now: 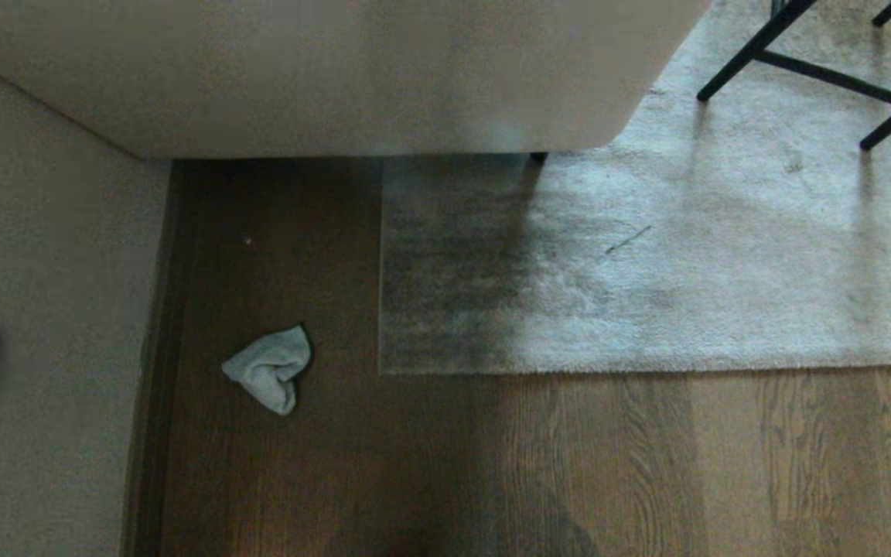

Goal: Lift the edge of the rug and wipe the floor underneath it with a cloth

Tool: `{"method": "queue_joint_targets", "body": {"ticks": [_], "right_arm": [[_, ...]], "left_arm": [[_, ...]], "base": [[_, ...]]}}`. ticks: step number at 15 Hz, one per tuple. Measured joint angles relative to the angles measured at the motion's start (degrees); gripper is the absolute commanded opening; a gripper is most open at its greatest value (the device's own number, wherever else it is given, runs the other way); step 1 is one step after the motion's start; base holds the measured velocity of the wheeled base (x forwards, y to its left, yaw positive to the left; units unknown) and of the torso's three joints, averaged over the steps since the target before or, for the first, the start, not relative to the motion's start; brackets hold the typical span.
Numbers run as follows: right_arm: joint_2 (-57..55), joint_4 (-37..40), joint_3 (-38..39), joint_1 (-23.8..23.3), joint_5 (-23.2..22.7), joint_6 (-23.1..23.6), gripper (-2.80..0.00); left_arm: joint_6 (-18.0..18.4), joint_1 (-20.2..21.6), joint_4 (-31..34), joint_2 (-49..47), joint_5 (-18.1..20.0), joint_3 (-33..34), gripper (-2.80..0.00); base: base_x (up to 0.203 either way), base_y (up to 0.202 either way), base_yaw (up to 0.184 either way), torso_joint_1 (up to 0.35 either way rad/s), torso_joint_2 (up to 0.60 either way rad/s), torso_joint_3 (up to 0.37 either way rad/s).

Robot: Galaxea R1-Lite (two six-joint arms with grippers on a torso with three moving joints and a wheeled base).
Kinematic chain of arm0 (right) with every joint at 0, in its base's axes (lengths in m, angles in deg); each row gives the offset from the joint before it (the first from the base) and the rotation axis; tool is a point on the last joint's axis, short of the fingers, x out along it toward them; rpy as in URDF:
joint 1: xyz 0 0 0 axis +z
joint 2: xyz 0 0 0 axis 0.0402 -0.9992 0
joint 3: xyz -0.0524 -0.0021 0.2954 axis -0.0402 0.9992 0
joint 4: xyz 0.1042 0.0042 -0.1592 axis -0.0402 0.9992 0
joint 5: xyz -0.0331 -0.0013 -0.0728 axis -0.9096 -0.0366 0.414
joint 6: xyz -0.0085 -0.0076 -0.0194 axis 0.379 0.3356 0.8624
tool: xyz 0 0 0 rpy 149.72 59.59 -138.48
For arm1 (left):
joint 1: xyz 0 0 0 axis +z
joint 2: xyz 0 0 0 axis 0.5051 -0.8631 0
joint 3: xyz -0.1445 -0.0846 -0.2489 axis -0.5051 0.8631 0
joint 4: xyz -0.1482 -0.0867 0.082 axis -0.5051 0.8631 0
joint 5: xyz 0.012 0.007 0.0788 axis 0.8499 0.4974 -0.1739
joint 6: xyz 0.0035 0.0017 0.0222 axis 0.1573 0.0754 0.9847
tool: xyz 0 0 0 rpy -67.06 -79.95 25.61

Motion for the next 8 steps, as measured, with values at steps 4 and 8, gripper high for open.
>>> {"method": "queue_joint_targets", "body": {"ticks": [4,8], "right_arm": [[0.0,0.0,0.0,0.0,0.0,0.0,-2.8],[0.0,0.0,0.0,0.0,0.0,0.0,-2.8]], "left_arm": [[0.0,0.0,0.0,0.0,0.0,0.0,-2.8],[0.0,0.0,0.0,0.0,0.1,0.0,-2.8]], "base": [[0.0,0.0,0.0,0.003,0.0,0.204],[0.0,0.0,0.0,0.002,0.0,0.201]]}}
